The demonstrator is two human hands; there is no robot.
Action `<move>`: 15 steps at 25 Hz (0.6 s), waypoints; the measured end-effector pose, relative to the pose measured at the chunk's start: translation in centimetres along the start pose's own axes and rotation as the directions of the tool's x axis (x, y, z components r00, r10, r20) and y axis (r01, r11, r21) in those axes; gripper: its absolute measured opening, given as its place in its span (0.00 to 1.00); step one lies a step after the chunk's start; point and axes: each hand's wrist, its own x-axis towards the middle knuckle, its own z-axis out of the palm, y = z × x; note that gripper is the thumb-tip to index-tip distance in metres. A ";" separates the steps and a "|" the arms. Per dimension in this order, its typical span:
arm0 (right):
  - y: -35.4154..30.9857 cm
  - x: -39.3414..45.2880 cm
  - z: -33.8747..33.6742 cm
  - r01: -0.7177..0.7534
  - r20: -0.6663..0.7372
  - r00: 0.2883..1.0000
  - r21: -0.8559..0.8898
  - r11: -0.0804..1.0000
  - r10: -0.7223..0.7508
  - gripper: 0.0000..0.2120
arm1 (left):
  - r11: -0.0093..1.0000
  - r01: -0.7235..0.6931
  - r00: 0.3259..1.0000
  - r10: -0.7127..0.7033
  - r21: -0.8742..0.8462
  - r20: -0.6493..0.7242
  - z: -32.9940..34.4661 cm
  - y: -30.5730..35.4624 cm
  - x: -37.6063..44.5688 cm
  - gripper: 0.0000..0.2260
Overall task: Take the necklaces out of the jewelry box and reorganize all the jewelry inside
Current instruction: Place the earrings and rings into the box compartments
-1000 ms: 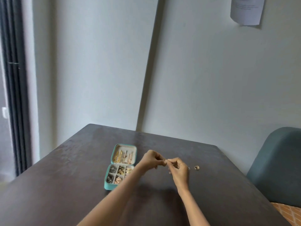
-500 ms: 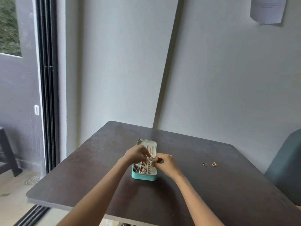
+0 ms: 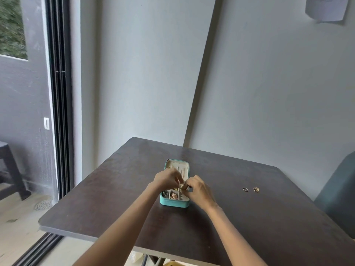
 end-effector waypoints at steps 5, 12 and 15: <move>0.1 -0.2 0.3 0.029 -0.011 1.000 0.041 0.999 -0.028 0.06 | 1.000 0.014 1.000 -0.014 0.011 -0.003 0.2 0.2 0.0 0.11; 0.3 -1.7 1.5 -0.051 -0.152 0.983 0.294 0.955 0.099 0.09 | 0.998 0.046 0.998 -0.045 0.038 -0.037 1.2 0.6 0.5 0.12; 0.4 -1.7 1.6 -0.064 -0.151 0.981 0.334 0.940 0.120 0.10 | 0.998 0.056 0.997 -0.053 0.041 -0.063 1.6 0.6 0.4 0.11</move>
